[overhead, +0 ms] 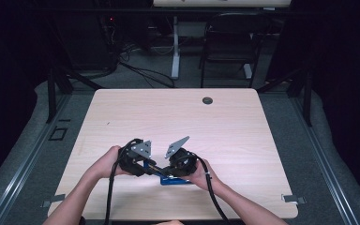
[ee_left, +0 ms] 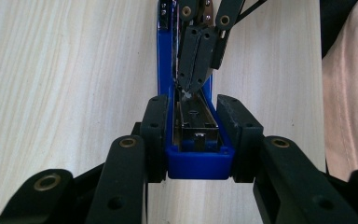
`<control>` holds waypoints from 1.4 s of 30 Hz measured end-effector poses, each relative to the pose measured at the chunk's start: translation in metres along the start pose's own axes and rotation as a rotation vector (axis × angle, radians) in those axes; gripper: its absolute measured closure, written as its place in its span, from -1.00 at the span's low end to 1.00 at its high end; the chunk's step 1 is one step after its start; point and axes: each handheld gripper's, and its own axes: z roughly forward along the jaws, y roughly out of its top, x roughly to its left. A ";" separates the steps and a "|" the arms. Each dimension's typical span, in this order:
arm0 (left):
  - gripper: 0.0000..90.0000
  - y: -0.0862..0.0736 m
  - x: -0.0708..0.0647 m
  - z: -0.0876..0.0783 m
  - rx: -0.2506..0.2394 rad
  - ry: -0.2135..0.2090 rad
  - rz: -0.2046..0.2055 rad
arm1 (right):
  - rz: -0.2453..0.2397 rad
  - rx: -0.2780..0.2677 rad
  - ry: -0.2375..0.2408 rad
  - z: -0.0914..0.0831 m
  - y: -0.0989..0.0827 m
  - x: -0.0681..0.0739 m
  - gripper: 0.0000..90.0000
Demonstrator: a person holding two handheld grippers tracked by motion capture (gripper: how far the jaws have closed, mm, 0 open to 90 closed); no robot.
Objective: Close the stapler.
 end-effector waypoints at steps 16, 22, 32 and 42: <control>0.31 -0.004 -0.001 -0.003 -0.044 -0.003 -0.015 | -0.010 -0.029 -0.009 -0.005 0.000 -0.001 1.00; 0.35 -0.009 -0.002 0.001 -0.032 0.006 -0.031 | -0.015 -0.021 -0.006 -0.006 0.000 -0.002 1.00; 0.45 -0.010 -0.001 0.006 -0.095 0.011 -0.033 | -0.001 -0.020 -0.008 -0.010 -0.001 -0.003 1.00; 0.46 -0.001 0.002 0.008 -0.093 -0.002 -0.033 | 0.001 -0.014 -0.008 -0.016 -0.002 -0.006 1.00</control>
